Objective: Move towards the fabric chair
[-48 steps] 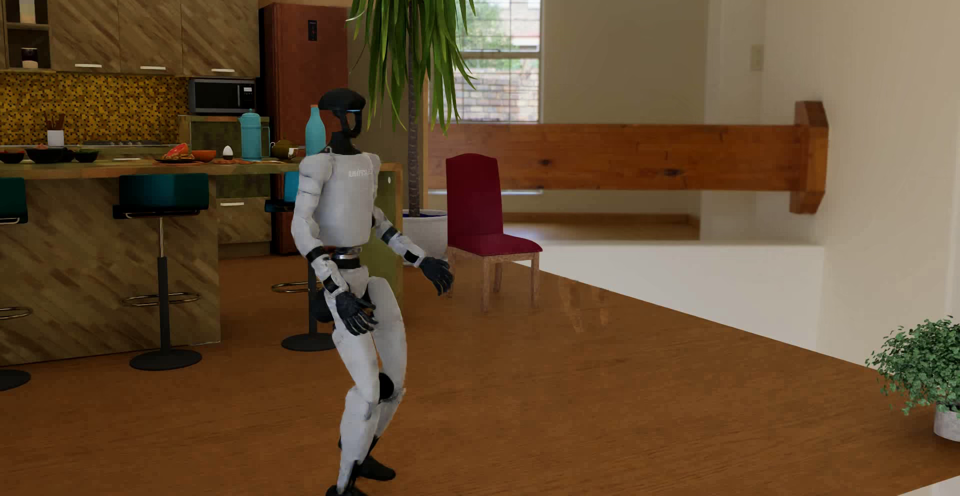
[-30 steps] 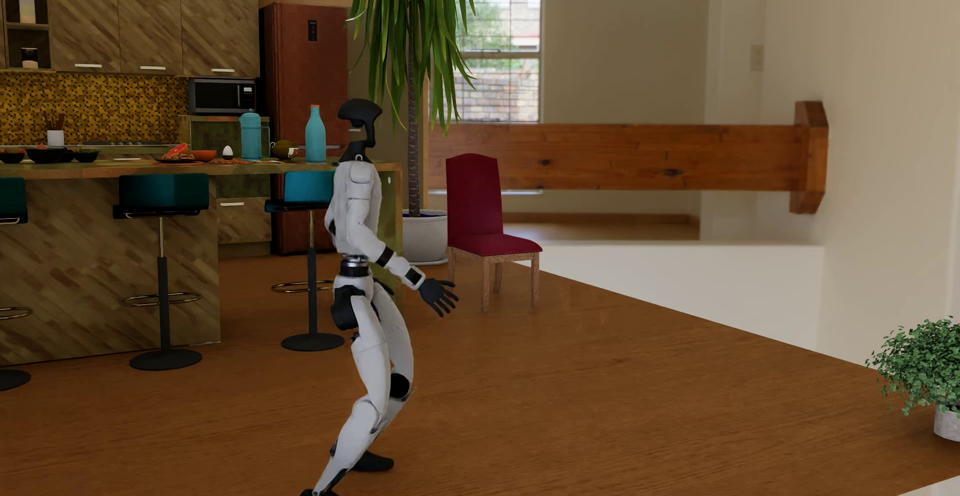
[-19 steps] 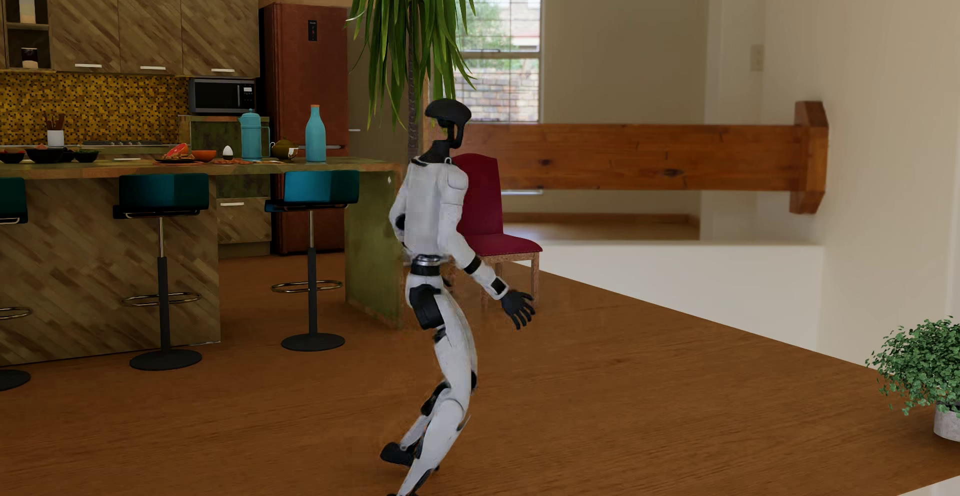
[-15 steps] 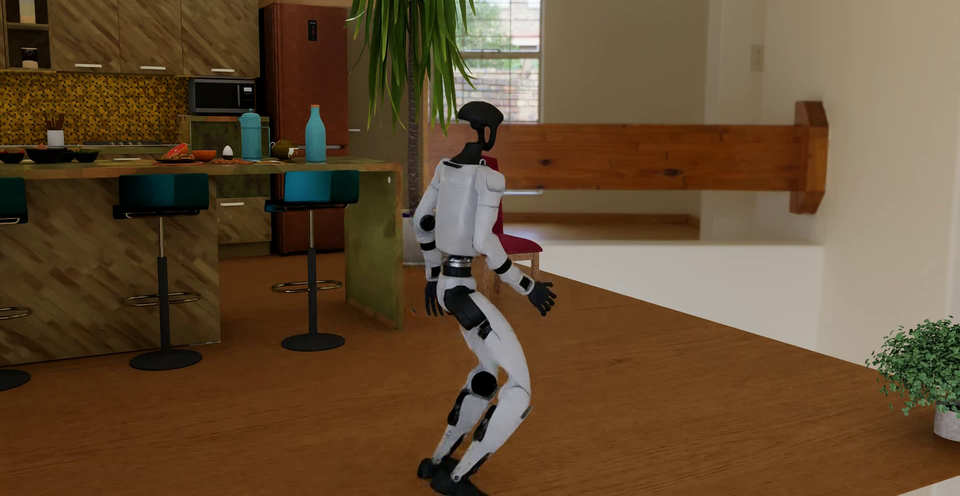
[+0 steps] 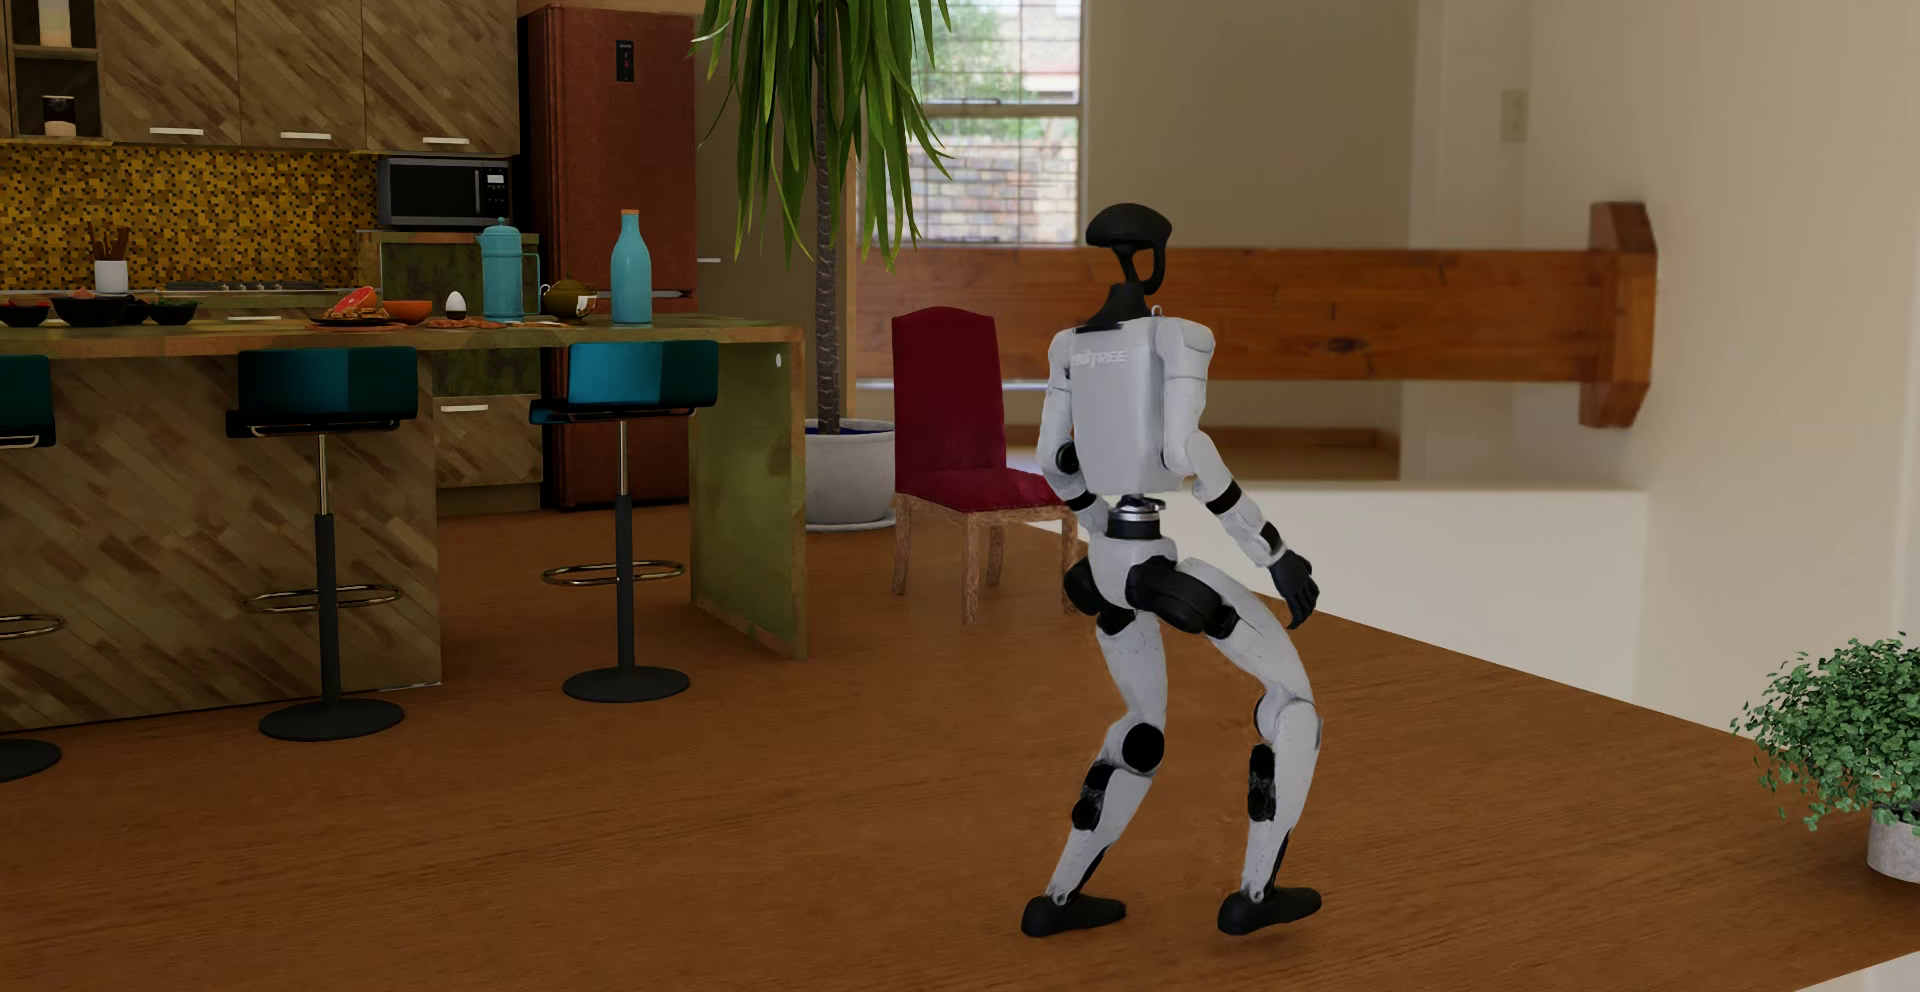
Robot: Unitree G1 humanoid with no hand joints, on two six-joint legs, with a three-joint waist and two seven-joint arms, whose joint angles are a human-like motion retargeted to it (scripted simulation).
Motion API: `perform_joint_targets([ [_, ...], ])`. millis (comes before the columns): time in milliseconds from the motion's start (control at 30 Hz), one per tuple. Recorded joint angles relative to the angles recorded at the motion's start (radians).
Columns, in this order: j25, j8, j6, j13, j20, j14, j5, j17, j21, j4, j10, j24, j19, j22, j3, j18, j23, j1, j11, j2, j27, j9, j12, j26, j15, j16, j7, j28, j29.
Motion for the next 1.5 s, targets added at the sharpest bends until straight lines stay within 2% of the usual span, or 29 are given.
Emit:
perform_joint_targets([
  [67,0.033,-0.014,-0.008,-0.024,0.036,-0.039,-0.034,-0.043,-0.036,-0.019,0.137,0.020,0.043,-0.063,0.075,0.013,0.034,0.029,-0.174,0.048,-0.084,0.031,-0.088,0.018,0.042,-0.021,-0.011,-0.044,-0.012],
  [100,0.072,-0.030,0.028,-0.056,0.001,0.103,-0.032,-0.072,-0.039,-0.002,0.332,0.013,0.018,-0.035,0.124,0.029,0.084,-0.046,-0.181,0.082,-0.163,0.046,-0.101,0.027,0.180,0.004,0.004,-0.072,-0.050],
  [133,0.116,-0.062,0.083,-0.089,0.007,0.266,-0.031,-0.085,-0.045,0.027,0.483,-0.003,-0.081,-0.002,0.161,0.044,0.094,-0.134,-0.178,0.125,-0.227,0.060,-0.076,0.039,0.155,0.021,0.030,-0.105,-0.104],
  [167,0.161,-0.083,0.142,-0.132,0.019,0.280,-0.029,-0.077,-0.036,0.052,0.560,-0.028,-0.193,0.025,0.193,0.008,0.103,-0.210,-0.185,0.176,-0.274,0.071,-0.013,0.063,0.115,0.035,0.067,-0.131,-0.162],
  [233,0.212,-0.121,0.230,-0.148,0.065,0.127,-0.053,-0.023,0.028,0.096,0.423,-0.023,-0.068,-0.021,0.263,-0.051,0.021,-0.280,-0.252,0.303,-0.236,0.061,0.081,0.155,0.061,0.025,0.105,-0.128,-0.216],
  [267,0.208,-0.138,0.258,-0.194,0.102,0.082,-0.060,0.008,0.069,0.114,0.272,0.007,-0.102,-0.037,0.274,-0.068,0.001,-0.268,-0.276,0.370,-0.162,0.056,0.118,0.193,0.035,0.001,0.105,-0.114,-0.211],
  [300,0.181,-0.156,0.268,-0.213,0.084,0.084,-0.075,0.017,0.085,0.130,0.138,0.036,-0.077,-0.027,0.283,-0.059,-0.033,-0.252,-0.261,0.416,-0.093,0.041,0.118,0.212,-0.016,0.010,0.099,-0.095,-0.185],
  [333,0.142,-0.141,0.254,-0.234,0.054,0.170,-0.090,0.040,0.095,0.140,0.057,0.053,-0.062,0.006,0.260,-0.027,-0.018,-0.220,-0.168,0.424,-0.058,0.029,0.122,0.210,-0.067,0.039,0.105,-0.072,-0.153],
  [400,0.045,0.003,0.166,-0.179,-0.021,0.107,-0.058,0.075,0.069,0.101,0.071,0.048,-0.039,0.105,0.134,-0.027,0.026,-0.160,0.190,0.254,-0.045,0.023,0.110,0.147,0.132,0.047,0.090,-0.008,-0.082],
  [467,-0.039,0.068,0.040,-0.049,0.011,0.053,-0.012,0.039,0.008,0.067,0.019,-0.002,-0.017,0.037,0.015,-0.047,0.043,-0.058,0.143,0.149,-0.032,0.009,0.057,0.076,0.031,0.033,0.066,0.026,-0.012],
  [533,-0.059,0.042,-0.039,0.052,0.017,-0.024,-0.031,-0.013,-0.025,0.050,0.019,-0.012,0.012,-0.054,0.007,-0.067,0.073,0.015,-0.127,0.129,-0.043,-0.018,-0.033,0.004,-0.021,0.001,0.029,-0.004,0.017],
  [567,-0.036,0.008,-0.022,0.058,-0.010,-0.019,-0.030,-0.049,-0.012,0.061,0.122,-0.016,-0.015,-0.036,0.058,-0.049,0.083,0.010,-0.125,0.177,-0.054,0.003,-0.096,-0.021,0.046,-0.029,-0.003,-0.045,0.009],
  [600,0.015,-0.029,0.016,0.001,-0.012,0.124,-0.030,-0.072,-0.023,0.075,0.280,-0.032,-0.109,-0.006,0.097,0.002,0.059,-0.048,-0.150,0.247,-0.059,0.035,-0.091,-0.036,0.015,-0.013,-0.001,-0.108,-0.025],
  [633,0.077,-0.062,0.065,-0.061,0.035,0.242,-0.030,-0.080,-0.036,0.100,0.379,-0.048,-0.086,-0.022,0.140,0.042,0.048,-0.120,-0.187,0.306,-0.079,0.043,-0.023,-0.032,-0.009,-0.004,0.018,-0.167,-0.071],
  [667,0.134,-0.091,0.108,-0.130,0.047,0.228,-0.033,-0.063,-0.034,0.128,0.381,-0.052,-0.096,-0.020,0.200,0.043,0.020,-0.168,-0.226,0.375,-0.088,0.052,0.027,-0.005,-0.031,0.043,0.056,-0.205,-0.121],
  [733,0.187,-0.095,0.181,-0.250,0.076,0.120,-0.046,0.021,0.072,0.140,0.126,-0.005,-0.051,-0.037,0.263,0.034,-0.041,-0.196,-0.175,0.430,-0.109,0.027,0.167,0.074,-0.086,0.029,0.095,-0.164,-0.172],
  [767,0.177,-0.054,0.186,-0.284,-0.010,0.078,-0.070,0.082,0.085,0.115,0.089,0.016,-0.020,0.079,0.246,-0.019,0.002,-0.173,0.032,0.348,-0.137,0.019,0.170,0.101,-0.003,0.060,0.091,-0.110,-0.162],
  [833,0.105,0.038,0.144,-0.174,0.010,0.020,-0.002,0.057,0.125,0.077,0.051,-0.011,0.016,0.097,0.135,-0.027,0.027,-0.081,0.166,0.200,-0.148,0.032,0.149,0.152,0.026,0.047,0.068,-0.007,-0.081],
  [933,0.000,0.034,0.034,-0.006,0.034,-0.016,0.008,-0.014,-0.030,0.017,0.081,-0.047,0.035,-0.073,0.037,-0.035,0.099,0.030,-0.112,0.103,-0.114,0.043,-0.020,0.113,0.050,-0.010,0.027,0.051,0.012],
  [1000,0.019,-0.037,0.096,-0.044,-0.016,0.227,0.005,-0.085,-0.029,0.046,0.412,-0.027,-0.178,0.008,0.091,0.067,0.129,-0.137,-0.099,0.180,-0.098,0.049,-0.071,0.018,-0.006,-0.018,0.040,-0.049,-0.037],
  [1067,0.085,-0.095,0.161,-0.105,0.035,0.201,-0.012,-0.055,-0.023,0.085,0.434,-0.033,-0.097,-0.037,0.182,0.015,0.038,-0.257,-0.156,0.309,-0.080,0.053,0.000,-0.001,-0.073,0.007,0.094,-0.160,-0.136],
  [1100,0.120,-0.116,0.182,-0.153,0.063,0.147,-0.017,-0.026,0.015,0.086,0.352,-0.029,-0.127,-0.049,0.233,-0.006,0.017,-0.288,-0.193,0.375,-0.082,0.039,0.041,0.015,-0.102,0.004,0.102,-0.173,-0.170],
  [1167,0.161,-0.139,0.229,-0.257,0.027,0.136,-0.034,0.046,0.053,0.106,0.096,-0.003,-0.078,-0.045,0.258,-0.016,-0.037,-0.291,-0.021,0.404,-0.090,0.036,0.090,0.063,-0.099,0.014,0.099,-0.137,-0.183],
  [1233,0.126,-0.001,0.156,-0.201,-0.027,0.112,0.010,0.065,0.076,0.058,0.094,0.007,-0.044,0.123,0.155,0.010,0.033,-0.213,0.238,0.213,-0.147,0.049,0.058,0.084,0.080,0.064,0.086,-0.062,-0.116],
  [1333,0.008,0.045,0.029,-0.016,0.020,0.011,0.012,0.016,0.005,0.002,0.032,0.008,0.003,-0.044,0.026,-0.010,0.044,-0.052,-0.051,0.074,-0.082,0.038,0.039,0.120,-0.026,-0.024,0.030,0.013,0.012],
  [1367,-0.014,0.033,-0.005,-0.002,-0.033,-0.028,-0.044,-0.012,-0.015,-0.021,0.071,0.013,0.032,-0.054,0.051,-0.001,0.111,-0.022,-0.168,0.087,-0.076,0.036,-0.034,0.114,0.106,-0.010,0.012,-0.008,0.031],
  [1400,-0.004,-0.004,0.033,-0.022,-0.010,0.052,-0.035,-0.068,-0.007,0.007,0.257,0.002,-0.012,-0.046,0.102,0.028,0.129,-0.073,-0.152,0.130,-0.074,0.051,-0.077,0.096,0.114,-0.033,0.010,-0.053,0.018],
  [1433,0.021,-0.042,0.071,-0.054,-0.009,0.189,-0.037,-0.087,-0.026,0.037,0.395,-0.017,-0.111,0.007,0.128,0.041,0.113,-0.139,-0.152,0.176,-0.078,0.052,-0.087,0.067,0.068,-0.022,0.032,-0.107,-0.019],
  [1500,0.096,-0.098,0.150,-0.130,0.051,0.180,-0.049,-0.046,0.002,0.085,0.409,-0.058,-0.071,0.007,0.198,-0.036,0.026,-0.206,-0.210,0.317,-0.094,0.053,0.018,0.048,0.002,0.004,0.085,-0.187,-0.129],
])
